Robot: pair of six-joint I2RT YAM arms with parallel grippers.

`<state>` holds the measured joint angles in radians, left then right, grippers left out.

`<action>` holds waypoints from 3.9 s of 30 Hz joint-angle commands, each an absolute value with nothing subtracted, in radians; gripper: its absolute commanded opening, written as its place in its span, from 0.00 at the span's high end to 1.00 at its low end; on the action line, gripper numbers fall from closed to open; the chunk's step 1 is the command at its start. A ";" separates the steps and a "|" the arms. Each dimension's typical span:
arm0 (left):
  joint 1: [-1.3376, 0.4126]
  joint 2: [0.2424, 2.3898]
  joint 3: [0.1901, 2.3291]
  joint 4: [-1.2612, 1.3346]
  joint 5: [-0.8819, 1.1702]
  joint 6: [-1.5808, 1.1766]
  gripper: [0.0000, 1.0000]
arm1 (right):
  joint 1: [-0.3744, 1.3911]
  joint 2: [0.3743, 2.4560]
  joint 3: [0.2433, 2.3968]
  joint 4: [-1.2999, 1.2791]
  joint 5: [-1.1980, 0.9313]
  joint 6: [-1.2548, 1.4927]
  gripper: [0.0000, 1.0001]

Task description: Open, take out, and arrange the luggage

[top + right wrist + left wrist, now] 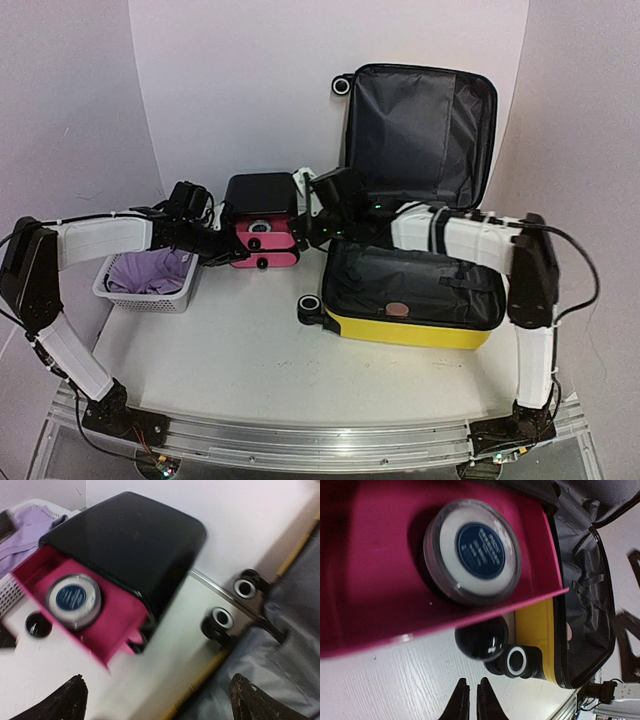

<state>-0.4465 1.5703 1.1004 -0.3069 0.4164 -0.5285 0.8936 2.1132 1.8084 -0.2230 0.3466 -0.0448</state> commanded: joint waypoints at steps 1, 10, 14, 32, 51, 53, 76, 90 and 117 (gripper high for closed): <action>-0.454 1.614 1.220 -0.223 0.279 -0.511 0.95 | 0.893 1.799 1.585 -0.284 0.355 0.008 0.02; -0.453 1.766 1.399 -0.220 0.216 -0.465 0.94 | 0.889 1.438 1.251 -0.378 0.507 0.100 0.02; -0.453 1.812 1.451 -0.221 0.198 -0.453 0.92 | 0.889 1.360 1.199 -0.409 0.538 0.112 0.02; -0.521 1.630 1.227 -0.177 0.078 -0.423 0.29 | 0.889 1.340 1.145 -0.437 0.529 0.143 0.02; -0.538 1.842 1.093 0.316 -0.106 -0.451 0.51 | 0.890 1.215 1.042 -0.473 0.542 0.224 0.02; -0.538 1.862 1.100 0.324 -0.110 -0.444 0.51 | 0.888 1.188 1.030 -0.478 0.556 0.225 0.02; -0.543 1.920 1.142 0.337 -0.112 -0.479 0.75 | 0.889 1.125 0.991 -0.502 0.596 0.211 0.02; -0.575 1.705 0.935 0.334 -0.077 -0.526 0.82 | 0.888 1.223 0.987 -0.440 0.583 0.178 0.02; -0.624 1.577 0.763 0.314 -0.028 -0.599 0.61 | 0.742 1.372 1.059 -0.443 0.323 0.175 0.02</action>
<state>-0.6155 1.6279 0.7753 0.2962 -0.0441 -0.5671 0.7570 1.3510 1.0004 -0.4671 0.3813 0.1730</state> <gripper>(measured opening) 0.330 0.983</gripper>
